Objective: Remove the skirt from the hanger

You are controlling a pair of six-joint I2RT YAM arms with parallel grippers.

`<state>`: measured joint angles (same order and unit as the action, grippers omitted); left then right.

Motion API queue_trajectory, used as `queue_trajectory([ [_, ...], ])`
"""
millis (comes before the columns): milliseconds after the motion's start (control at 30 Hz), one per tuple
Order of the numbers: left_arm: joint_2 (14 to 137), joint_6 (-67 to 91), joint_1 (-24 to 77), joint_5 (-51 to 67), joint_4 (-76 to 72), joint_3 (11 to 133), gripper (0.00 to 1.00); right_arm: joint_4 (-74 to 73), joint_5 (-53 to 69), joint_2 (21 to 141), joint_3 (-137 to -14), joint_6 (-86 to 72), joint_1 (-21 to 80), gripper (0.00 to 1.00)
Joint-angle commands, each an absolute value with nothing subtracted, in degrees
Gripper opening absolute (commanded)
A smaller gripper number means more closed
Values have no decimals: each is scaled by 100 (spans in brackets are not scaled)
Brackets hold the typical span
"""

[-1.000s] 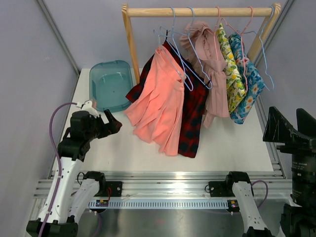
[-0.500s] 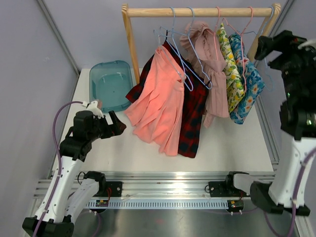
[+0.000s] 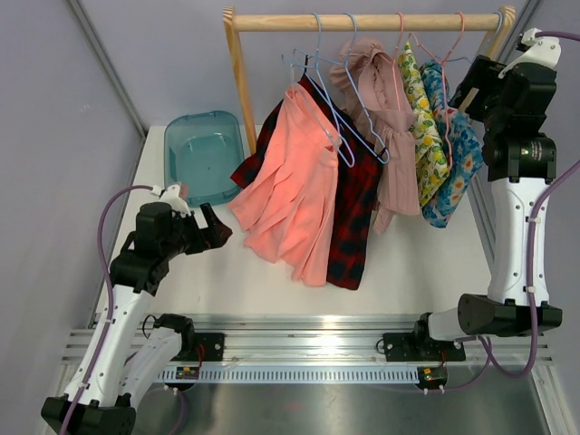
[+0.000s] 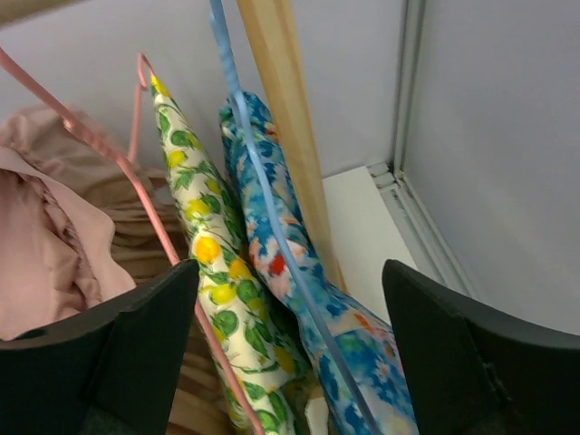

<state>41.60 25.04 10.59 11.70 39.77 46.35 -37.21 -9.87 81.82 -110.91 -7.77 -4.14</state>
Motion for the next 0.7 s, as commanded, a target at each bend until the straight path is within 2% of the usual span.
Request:
queue_trajectory([
  [0, 4140, 2443, 1081, 1213, 3779, 4711, 99, -3252, -1301, 7893, -10794, -624, -413, 79],
  [67, 4148, 2443, 1081, 1213, 3771, 4702, 99, -3191, -1266, 7901, -10670, -642, -422, 70],
  [167, 4192, 2452, 1081, 1187, 3779, 4702, 99, -3182, -1222, 7945, -10608, -703, -413, 49],
  [200, 4192, 2452, 1081, 1169, 3788, 4702, 99, -3173, -1222, 7963, -10600, -729, -413, 28],
  [300, 4210, 2470, 1081, 1108, 3797, 4702, 99, -3155, -1152, 8015, -10617, -843, -413, 0],
  [467, 4184, 2452, 1081, 1072, 3762, 4702, 99, -3190, -765, 8042, -10933, -1028, -422, 0],
  [667, 4174, 2391, 1133, 959, 3604, 4982, 99, -3287, -290, 8024, -12110, -1187, -413, 0],
])
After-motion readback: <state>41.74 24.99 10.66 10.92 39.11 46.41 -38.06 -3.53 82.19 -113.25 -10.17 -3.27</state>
